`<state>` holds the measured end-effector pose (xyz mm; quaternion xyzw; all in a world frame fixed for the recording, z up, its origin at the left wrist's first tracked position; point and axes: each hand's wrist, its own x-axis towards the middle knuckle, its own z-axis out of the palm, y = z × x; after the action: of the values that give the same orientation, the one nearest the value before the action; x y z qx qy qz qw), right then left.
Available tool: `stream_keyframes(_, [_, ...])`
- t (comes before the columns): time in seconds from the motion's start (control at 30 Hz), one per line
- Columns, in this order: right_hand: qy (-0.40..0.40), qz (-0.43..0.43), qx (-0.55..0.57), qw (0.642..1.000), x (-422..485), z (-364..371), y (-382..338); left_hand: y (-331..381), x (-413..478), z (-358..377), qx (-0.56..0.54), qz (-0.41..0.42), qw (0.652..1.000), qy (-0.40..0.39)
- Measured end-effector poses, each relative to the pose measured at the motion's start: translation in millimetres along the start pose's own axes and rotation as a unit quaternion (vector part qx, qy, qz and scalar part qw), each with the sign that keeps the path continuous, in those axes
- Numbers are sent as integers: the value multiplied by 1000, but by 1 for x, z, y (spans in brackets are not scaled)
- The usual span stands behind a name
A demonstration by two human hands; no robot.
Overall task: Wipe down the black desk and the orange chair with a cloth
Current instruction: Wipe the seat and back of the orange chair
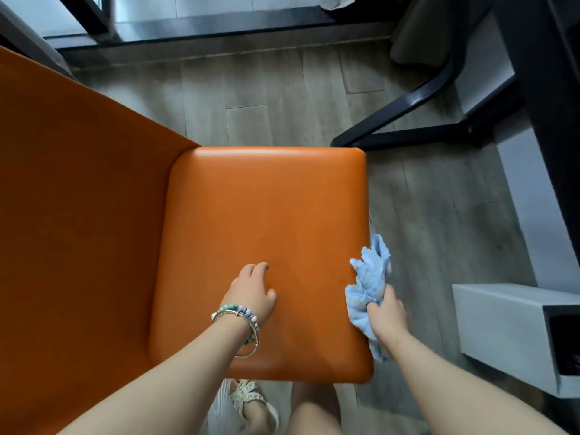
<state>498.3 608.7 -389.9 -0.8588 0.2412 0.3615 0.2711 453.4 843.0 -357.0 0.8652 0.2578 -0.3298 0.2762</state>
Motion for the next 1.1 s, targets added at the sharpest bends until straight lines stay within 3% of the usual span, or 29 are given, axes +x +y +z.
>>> stream_keyframes(0.2, [6,33,-27,999,-43,20,60,-35,-24,29,136,66,988,-23])
stream_keyframes(0.37, [-22,46,-126,991,-75,24,109,-63,-50,49,147,68,986,-48])
stream_keyframes(0.43, [37,65,-155,985,-87,22,118,-75,-61,53,144,68,986,-48])
stream_keyframes(0.5, [146,58,-119,980,-98,23,106,-88,-70,52,141,64,987,-48])
stream_keyframes(0.6, [256,-55,-9,965,-101,25,54,-106,-80,45,122,42,991,-36])
stream_keyframes(0.67, [244,-146,-21,959,-95,31,10,-115,-83,39,101,31,994,-24])
stream_keyframes(0.73, [198,-223,-145,943,-93,49,-27,-123,-85,34,80,23,997,-9])
stream_keyframes(0.87, [98,-332,-388,854,-104,111,-39,-139,-91,30,48,3,999,3])
stream_keyframes(0.97, [43,-372,-470,799,-110,134,-9,-147,-97,30,32,4,999,3])
stream_keyframes(1.03, [65,-321,-469,820,-108,120,5,-149,-98,28,17,0,1000,9])
stream_keyframes(1.1, [108,-213,-430,871,-102,92,14,-148,-97,27,-3,-10,1000,12])
